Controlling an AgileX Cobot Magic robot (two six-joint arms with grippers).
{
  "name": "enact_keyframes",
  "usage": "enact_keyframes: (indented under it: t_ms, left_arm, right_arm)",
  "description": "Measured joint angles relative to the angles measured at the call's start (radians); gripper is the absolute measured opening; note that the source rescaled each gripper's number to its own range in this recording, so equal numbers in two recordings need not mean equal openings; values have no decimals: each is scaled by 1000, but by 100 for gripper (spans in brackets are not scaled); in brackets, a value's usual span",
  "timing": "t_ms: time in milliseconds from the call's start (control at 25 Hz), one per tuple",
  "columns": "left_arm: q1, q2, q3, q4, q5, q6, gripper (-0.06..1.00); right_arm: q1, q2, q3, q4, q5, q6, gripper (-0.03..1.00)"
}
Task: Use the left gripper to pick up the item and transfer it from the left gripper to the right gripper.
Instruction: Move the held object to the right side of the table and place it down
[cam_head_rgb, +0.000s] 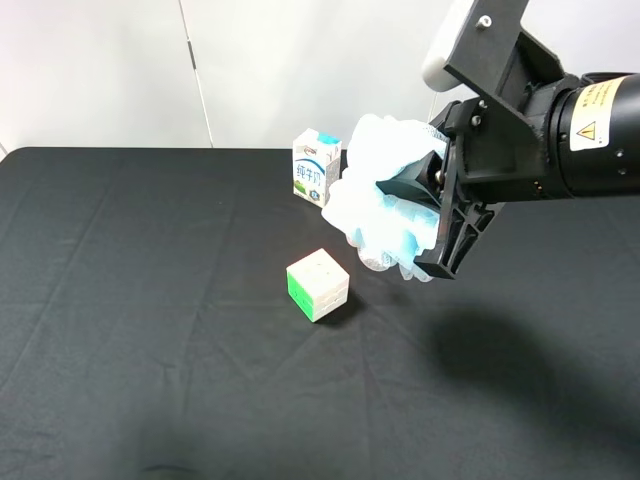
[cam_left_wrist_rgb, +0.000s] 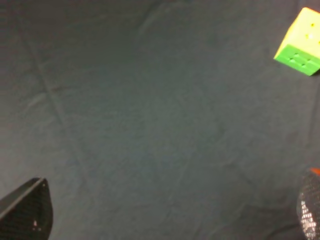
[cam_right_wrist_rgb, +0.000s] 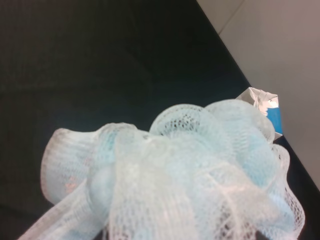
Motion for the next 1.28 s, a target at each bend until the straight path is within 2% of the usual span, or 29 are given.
enact_keyframes:
  t_ms: [560, 840, 1000, 1280]
  left_arm:
    - [0, -491, 233, 0, 5, -21, 97]
    - [0, -710, 380, -68, 11, -21, 97]
    - [0, -751, 439, -71, 21, -21, 97]
    - [0, -752, 452, -72, 5, -18, 97]
  right_arm:
    - [0, 0, 0, 1, 0, 15, 2]
    - [0, 0, 0, 4, 1, 15, 2]
    - [0, 0, 0, 9, 2, 17, 2]
    - [0, 0, 0, 31, 2, 18, 2]
